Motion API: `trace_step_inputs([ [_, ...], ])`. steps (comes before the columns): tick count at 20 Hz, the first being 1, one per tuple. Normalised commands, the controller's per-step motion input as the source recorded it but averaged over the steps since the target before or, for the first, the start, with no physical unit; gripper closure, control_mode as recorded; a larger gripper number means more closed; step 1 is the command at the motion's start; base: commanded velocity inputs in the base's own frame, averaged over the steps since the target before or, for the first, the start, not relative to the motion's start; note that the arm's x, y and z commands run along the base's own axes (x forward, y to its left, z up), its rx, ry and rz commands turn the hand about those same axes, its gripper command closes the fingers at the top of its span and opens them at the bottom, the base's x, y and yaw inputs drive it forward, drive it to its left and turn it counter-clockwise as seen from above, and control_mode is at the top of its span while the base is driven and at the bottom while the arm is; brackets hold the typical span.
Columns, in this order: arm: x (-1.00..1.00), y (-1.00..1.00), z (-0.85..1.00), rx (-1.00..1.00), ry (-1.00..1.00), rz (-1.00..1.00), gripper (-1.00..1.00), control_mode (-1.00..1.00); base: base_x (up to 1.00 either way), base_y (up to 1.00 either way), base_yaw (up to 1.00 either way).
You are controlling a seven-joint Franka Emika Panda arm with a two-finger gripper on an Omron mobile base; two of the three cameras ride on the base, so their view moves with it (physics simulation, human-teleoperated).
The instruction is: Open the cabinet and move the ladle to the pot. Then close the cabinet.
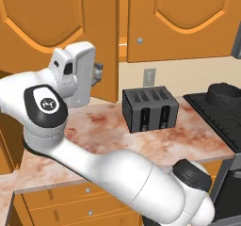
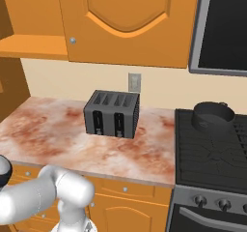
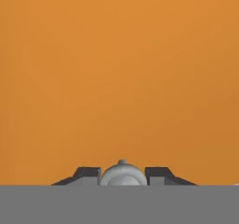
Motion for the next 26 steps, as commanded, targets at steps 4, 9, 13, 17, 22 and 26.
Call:
trace_step_inputs([
  [4, -0.04, 0.63, 0.0, -0.04, 0.02, 0.0, -1.0, -1.0, 0.0, 0.0, 0.0],
  [9, 0.1, 0.0, -0.05, 0.0, 0.06, -0.05, -1.0, -1.0, 0.0, 0.0, 0.0],
  [13, -0.06, -0.05, 0.0, 0.0, 0.03, -0.01, -1.0, -1.0, 0.0, 0.0, 0.0],
  [17, -0.71, -0.23, 0.05, 0.01, -0.02, 0.0, -1.0, -1.0, 0.0, 0.0, 0.0],
  [22, -0.98, -0.83, 0.0, 0.08, -0.06, 0.0, -1.0, -1.0, 0.0, 0.0, 0.0],
  [26, -0.73, -1.0, 0.0, 0.19, -0.06, 0.01, -1.0, -1.0, 0.0, 0.0, 0.0],
])
